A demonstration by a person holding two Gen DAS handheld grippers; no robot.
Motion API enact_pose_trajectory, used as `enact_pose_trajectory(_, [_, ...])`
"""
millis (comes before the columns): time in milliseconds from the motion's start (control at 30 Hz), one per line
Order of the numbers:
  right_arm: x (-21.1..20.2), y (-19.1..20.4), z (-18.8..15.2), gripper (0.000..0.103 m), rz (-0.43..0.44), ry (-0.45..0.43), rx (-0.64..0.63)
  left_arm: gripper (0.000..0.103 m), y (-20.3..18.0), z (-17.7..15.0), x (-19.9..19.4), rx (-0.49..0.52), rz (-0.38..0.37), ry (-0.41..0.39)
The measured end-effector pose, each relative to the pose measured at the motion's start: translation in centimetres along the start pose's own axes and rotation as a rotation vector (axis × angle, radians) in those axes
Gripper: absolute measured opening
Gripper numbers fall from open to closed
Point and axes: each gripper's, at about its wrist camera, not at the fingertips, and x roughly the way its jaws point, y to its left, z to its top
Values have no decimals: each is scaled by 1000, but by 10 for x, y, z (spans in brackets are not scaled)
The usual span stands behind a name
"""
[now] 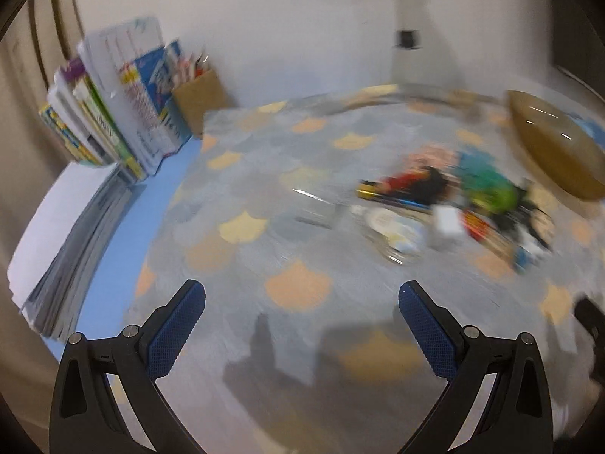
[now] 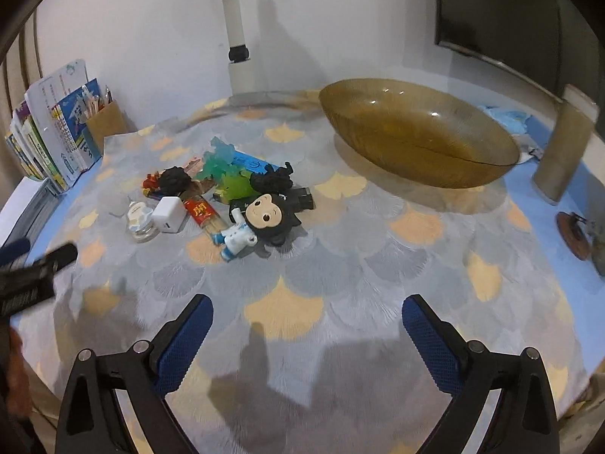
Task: Organize rigid objects
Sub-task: 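Move both tools toward the pile of small items on the table, then grasp the monkey figurine with the right tool while the left tool grasps the white tape dispenser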
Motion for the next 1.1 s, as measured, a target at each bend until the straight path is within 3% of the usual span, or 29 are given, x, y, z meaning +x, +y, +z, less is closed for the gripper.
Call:
enact_pose_trajectory(100, [18,0,4,93,56,38,-4,101,20,10,21,-100,-114,72])
enact_pose_trajectory(167, [30,0,4,72,107,78,4,101,20,10,30,-153,-183,95])
enact_pose_trajectory(200, [38,0,6,69,135,103,13,101,15,9,34,-160,-214,107])
enact_pose_trajectory(367, [44,5,20,64,179,96,22,101,-25,9,47,-94,-156,94])
enact_pose_trajectory(467, [48,6,36,64,233,98,60,91,-32,13,55,-86,-135,94])
enact_pose_trajectory(633, [63,2,53,63,229,115,116,91,-31,23,60,-92,-162,98])
enact_pose_trajectory(767, [71,14,56,41,234,136,80,91,-43,29,64,-72,-189,98])
enact_pose_trajectory(867, [69,24,53,41,220,121,24,90,-57,33,72,-40,-179,99])
enact_pose_trajectory(933, [67,23,52,41,220,118,11,79,-63,32,77,-9,-184,89])
enact_pose_trajectory(967, [67,23,50,41,223,118,11,61,-63,32,75,2,-197,79])
enact_pose_trajectory(1100, [59,12,46,41,234,112,18,61,-52,21,60,24,-286,64])
